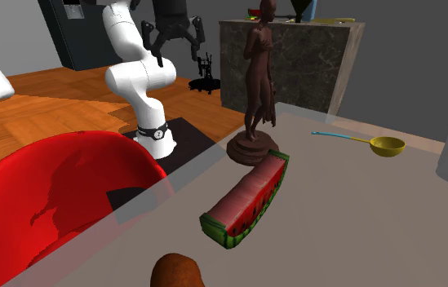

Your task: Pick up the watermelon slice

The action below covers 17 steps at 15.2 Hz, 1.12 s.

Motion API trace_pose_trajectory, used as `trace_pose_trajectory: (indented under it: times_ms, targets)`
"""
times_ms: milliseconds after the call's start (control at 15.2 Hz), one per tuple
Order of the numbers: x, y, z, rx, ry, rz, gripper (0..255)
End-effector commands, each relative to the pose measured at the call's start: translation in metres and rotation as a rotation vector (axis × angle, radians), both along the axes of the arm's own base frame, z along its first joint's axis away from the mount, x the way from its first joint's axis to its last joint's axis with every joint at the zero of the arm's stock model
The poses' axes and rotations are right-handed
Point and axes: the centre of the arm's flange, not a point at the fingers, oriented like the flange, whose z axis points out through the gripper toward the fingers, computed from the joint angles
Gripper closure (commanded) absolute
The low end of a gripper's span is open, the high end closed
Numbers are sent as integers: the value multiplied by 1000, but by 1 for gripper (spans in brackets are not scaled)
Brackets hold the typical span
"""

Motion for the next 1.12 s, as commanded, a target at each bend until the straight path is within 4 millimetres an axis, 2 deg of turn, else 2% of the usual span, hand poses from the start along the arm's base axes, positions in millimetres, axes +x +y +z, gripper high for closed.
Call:
trace_pose_trajectory:
  times_ms: [0, 528, 1056]
  targets:
    - [0, 0, 0, 0, 0, 0, 0]
    - [88, 26, -45, -18, -6, -269, 0]
    - [181, 26, -90, -35, -11, -539, 0]
